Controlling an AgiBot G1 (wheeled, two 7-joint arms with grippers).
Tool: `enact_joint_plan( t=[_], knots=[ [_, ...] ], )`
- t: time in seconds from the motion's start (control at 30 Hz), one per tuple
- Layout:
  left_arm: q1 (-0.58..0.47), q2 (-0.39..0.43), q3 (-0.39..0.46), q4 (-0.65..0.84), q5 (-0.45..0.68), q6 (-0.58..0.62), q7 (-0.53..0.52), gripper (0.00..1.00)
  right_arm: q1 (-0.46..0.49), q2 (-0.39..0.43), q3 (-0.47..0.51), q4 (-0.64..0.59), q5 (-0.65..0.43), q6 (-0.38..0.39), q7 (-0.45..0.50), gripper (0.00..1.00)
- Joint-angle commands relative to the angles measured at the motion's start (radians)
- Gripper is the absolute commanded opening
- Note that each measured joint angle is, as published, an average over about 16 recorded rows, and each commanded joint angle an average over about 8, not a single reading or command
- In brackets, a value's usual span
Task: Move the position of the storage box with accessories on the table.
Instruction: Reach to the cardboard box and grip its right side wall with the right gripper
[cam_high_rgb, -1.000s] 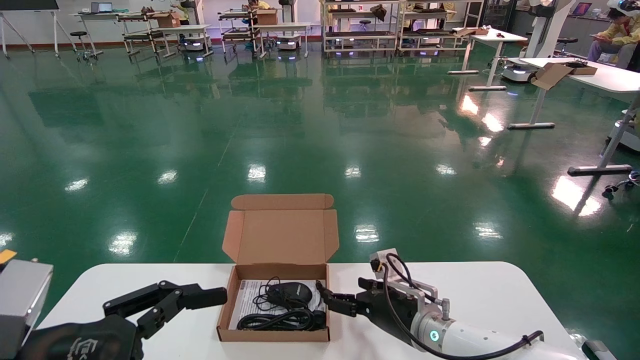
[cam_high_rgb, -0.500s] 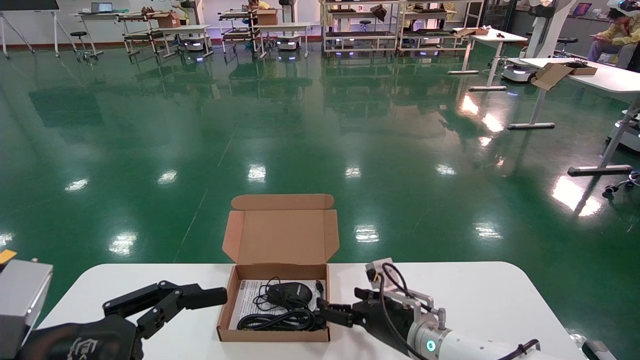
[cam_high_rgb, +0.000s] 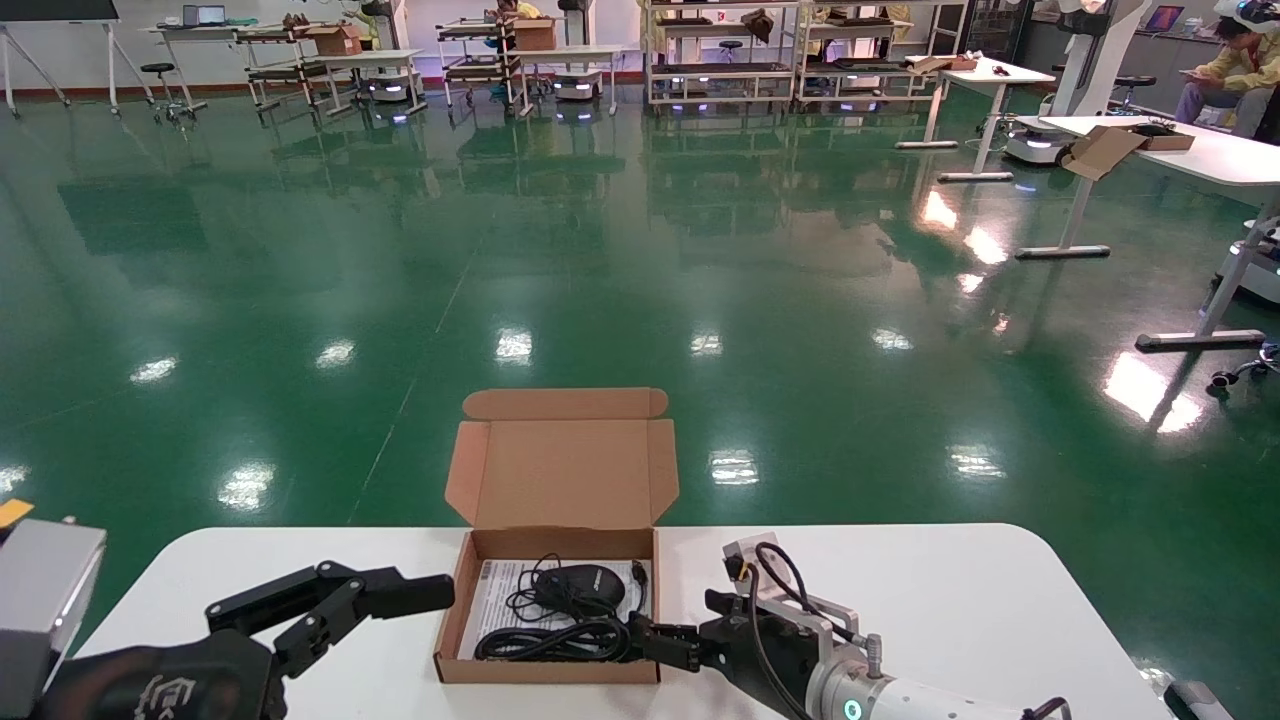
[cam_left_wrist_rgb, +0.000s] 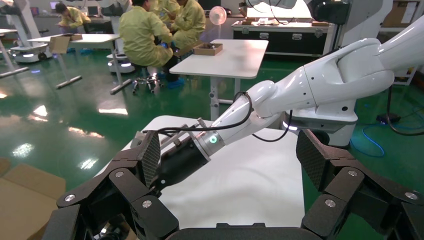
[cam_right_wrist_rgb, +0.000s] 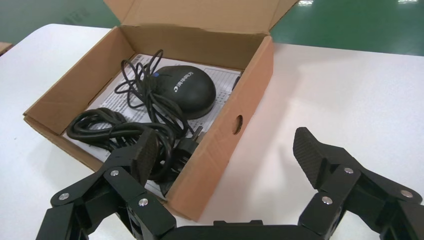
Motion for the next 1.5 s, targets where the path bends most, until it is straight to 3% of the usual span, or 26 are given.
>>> enact_joint_plan(
  t=[0.03, 1.5],
  knots=[
    [0.0, 0.0, 0.0, 0.0, 0.0, 0.0, 0.0, 1.0, -0.003, 0.0, -0.005, 0.005, 0.011, 0.009, -0.01, 0.0],
    [0.0, 0.0, 0.0, 0.0, 0.0, 0.0, 0.0, 1.0, -0.03, 0.004, -0.102, -0.042, 0.221, 0.031, -0.144, 0.0]
  ],
)
